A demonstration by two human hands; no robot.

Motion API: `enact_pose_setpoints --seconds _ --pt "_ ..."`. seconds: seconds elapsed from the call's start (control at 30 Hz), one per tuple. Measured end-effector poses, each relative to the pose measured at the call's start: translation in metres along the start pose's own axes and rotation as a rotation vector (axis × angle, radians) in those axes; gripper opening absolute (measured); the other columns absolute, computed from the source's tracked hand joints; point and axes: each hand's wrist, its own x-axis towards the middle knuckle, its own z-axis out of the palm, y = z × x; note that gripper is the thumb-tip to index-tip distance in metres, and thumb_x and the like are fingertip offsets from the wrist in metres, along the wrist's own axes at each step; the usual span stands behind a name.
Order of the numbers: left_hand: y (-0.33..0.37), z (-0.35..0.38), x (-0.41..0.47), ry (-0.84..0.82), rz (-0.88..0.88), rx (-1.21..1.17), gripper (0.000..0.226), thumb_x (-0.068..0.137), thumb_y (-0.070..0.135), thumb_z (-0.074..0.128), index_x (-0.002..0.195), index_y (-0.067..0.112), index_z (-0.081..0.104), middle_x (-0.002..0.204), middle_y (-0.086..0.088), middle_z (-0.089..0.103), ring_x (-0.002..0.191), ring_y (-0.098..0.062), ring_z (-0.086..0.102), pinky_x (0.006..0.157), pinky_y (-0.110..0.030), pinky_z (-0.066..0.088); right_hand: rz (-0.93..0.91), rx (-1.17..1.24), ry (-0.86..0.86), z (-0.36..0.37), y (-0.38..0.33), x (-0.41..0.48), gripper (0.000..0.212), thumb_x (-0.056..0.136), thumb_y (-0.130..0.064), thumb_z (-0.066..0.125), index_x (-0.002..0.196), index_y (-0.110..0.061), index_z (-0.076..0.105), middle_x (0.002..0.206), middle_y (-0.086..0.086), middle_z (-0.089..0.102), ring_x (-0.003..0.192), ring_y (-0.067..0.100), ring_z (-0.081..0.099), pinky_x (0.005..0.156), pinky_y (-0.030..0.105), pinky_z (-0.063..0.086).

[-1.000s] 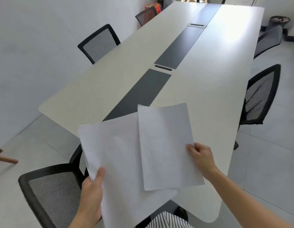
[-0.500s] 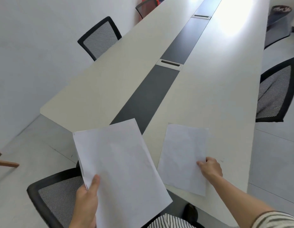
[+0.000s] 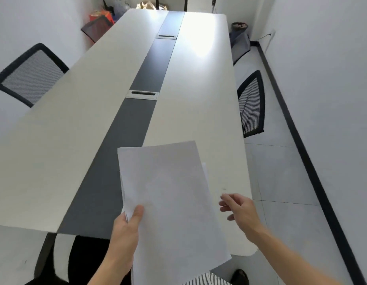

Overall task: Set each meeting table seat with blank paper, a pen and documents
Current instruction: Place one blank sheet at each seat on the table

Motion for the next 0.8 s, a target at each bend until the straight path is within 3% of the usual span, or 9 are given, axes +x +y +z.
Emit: enact_pose_setpoints --seconds 0.17,0.23,0.3,0.4,0.5,0.6,0.7,0.8 --pt "-0.007 0.083 -0.012 -0.184 -0.016 0.107 0.024 0.094 0.029 0.055 0.096 0.008 0.067 0.081 -0.006 0.078 0.072 -0.022 0.075 0.064 -0.036 0.055 -0.023 0.266 -0.010 -0.061 -0.008 -0.040 0.038 0.100 -0.034 0.047 0.095 -0.006 0.072 0.082 0.008 0.077 0.069 0.018 0.070 0.058 0.027 0.054" --pt "-0.013 0.120 -0.023 -0.248 -0.014 0.129 0.025 0.095 0.027 0.054 0.097 0.007 0.068 0.083 -0.008 0.078 0.074 -0.025 0.075 0.065 -0.037 0.055 -0.060 0.349 0.035 -0.095 -0.001 -0.050 0.029 0.095 -0.029 0.059 0.090 -0.003 0.070 0.075 0.005 0.075 0.066 0.015 0.069 0.062 0.029 0.056" --pt "-0.023 0.160 -0.035 -0.299 -0.026 0.161 0.027 0.095 0.027 0.053 0.099 0.004 0.068 0.088 -0.013 0.077 0.077 -0.029 0.074 0.065 -0.037 0.057 -0.076 0.401 0.106 -0.135 0.012 -0.057 0.025 0.083 -0.025 0.075 0.088 -0.001 0.070 0.083 0.014 0.076 0.073 0.024 0.071 0.073 0.040 0.058" --pt "-0.041 0.222 -0.057 -0.341 -0.042 0.203 0.028 0.094 0.025 0.053 0.097 0.002 0.068 0.085 -0.014 0.077 0.071 -0.027 0.074 0.053 -0.032 0.057 -0.057 0.413 0.212 -0.197 0.038 -0.059 0.016 0.084 -0.014 0.074 0.086 0.001 0.069 0.088 0.023 0.075 0.075 0.030 0.069 0.075 0.044 0.056" --pt "-0.057 0.282 -0.077 -0.383 -0.067 0.223 0.026 0.094 0.024 0.054 0.096 0.002 0.068 0.079 -0.011 0.077 0.066 -0.025 0.074 0.050 -0.031 0.057 -0.051 0.393 0.294 -0.254 0.058 -0.057 0.016 0.086 -0.016 0.071 0.086 0.000 0.069 0.086 0.022 0.075 0.074 0.031 0.069 0.076 0.049 0.057" --pt "-0.064 0.331 -0.091 -0.421 -0.097 0.251 0.029 0.094 0.028 0.054 0.096 0.002 0.068 0.083 -0.014 0.077 0.071 -0.028 0.074 0.063 -0.039 0.059 -0.062 0.389 0.349 -0.304 0.071 -0.052 0.024 0.088 -0.023 0.070 0.081 0.000 0.069 0.083 0.027 0.072 0.069 0.030 0.065 0.071 0.053 0.055" --pt "-0.063 0.370 -0.091 -0.440 -0.103 0.256 0.032 0.093 0.028 0.054 0.097 0.000 0.068 0.085 -0.015 0.077 0.074 -0.029 0.074 0.073 -0.043 0.058 -0.076 0.420 0.366 -0.340 0.077 -0.041 0.056 0.084 -0.042 0.073 0.078 0.011 0.055 0.066 0.024 0.055 0.062 0.025 0.047 0.058 0.042 0.040" --pt "-0.061 0.402 -0.081 -0.469 -0.112 0.279 0.031 0.095 0.027 0.052 0.099 0.000 0.068 0.089 -0.015 0.077 0.078 -0.028 0.074 0.072 -0.041 0.058 -0.059 0.476 0.375 -0.364 0.082 -0.021 0.054 0.090 -0.030 0.067 0.070 0.013 0.041 0.063 0.011 0.040 0.062 0.025 0.033 0.058 0.036 0.029"
